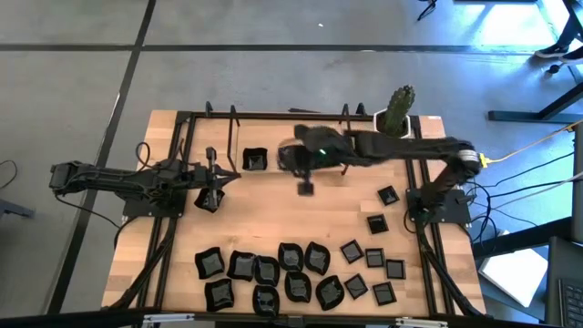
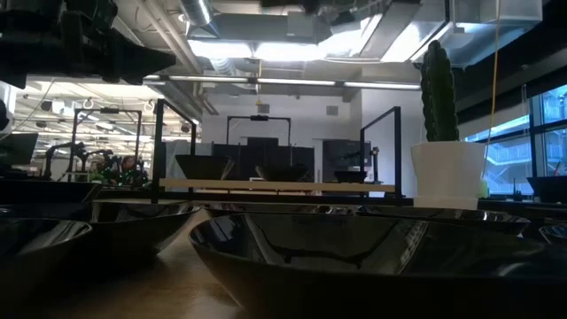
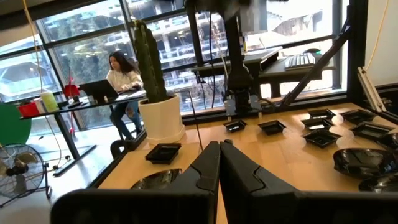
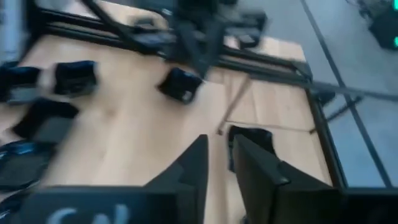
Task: Pick & Place Mini shaped plates
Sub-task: Stack the black square plate on top of the black square plate on the shelf
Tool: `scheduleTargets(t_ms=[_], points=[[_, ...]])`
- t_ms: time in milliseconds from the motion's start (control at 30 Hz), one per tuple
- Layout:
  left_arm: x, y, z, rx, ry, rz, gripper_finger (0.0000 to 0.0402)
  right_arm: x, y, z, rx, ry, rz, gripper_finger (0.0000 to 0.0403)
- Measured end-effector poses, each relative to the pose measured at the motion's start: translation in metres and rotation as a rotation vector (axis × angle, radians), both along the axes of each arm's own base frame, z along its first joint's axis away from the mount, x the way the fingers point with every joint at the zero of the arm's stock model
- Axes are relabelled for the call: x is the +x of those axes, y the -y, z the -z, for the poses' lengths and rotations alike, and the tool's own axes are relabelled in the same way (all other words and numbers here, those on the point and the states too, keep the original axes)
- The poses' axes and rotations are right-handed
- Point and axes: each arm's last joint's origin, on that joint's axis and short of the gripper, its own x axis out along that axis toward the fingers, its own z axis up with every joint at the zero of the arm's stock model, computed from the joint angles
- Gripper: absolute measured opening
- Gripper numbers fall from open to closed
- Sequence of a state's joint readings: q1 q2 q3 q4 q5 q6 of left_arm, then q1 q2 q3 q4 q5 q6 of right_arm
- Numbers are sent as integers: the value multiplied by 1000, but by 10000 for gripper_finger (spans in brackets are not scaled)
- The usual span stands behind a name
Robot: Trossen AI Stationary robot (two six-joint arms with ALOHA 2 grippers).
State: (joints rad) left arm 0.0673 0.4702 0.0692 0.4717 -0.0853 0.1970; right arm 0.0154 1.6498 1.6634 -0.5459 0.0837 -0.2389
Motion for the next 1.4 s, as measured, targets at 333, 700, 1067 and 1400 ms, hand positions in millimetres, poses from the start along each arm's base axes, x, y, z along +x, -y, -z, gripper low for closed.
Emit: scheduleTargets(t_ms=[333, 700, 1067, 1400], points=[[0, 0, 0, -1, -4, -1, 6, -71, -115, 5, -165, -272, -13, 5], [0, 0, 0, -3, 4, -2, 6, -155, -179, 63, -162, -247, 228, 4], [0, 0, -2, 1, 23, -2, 6, -210, -99, 145, -31, -426, 592, 11], [0, 0, -3, 1, 26, -3, 6, -214, -58, 174, 186, -621, 867, 13]])
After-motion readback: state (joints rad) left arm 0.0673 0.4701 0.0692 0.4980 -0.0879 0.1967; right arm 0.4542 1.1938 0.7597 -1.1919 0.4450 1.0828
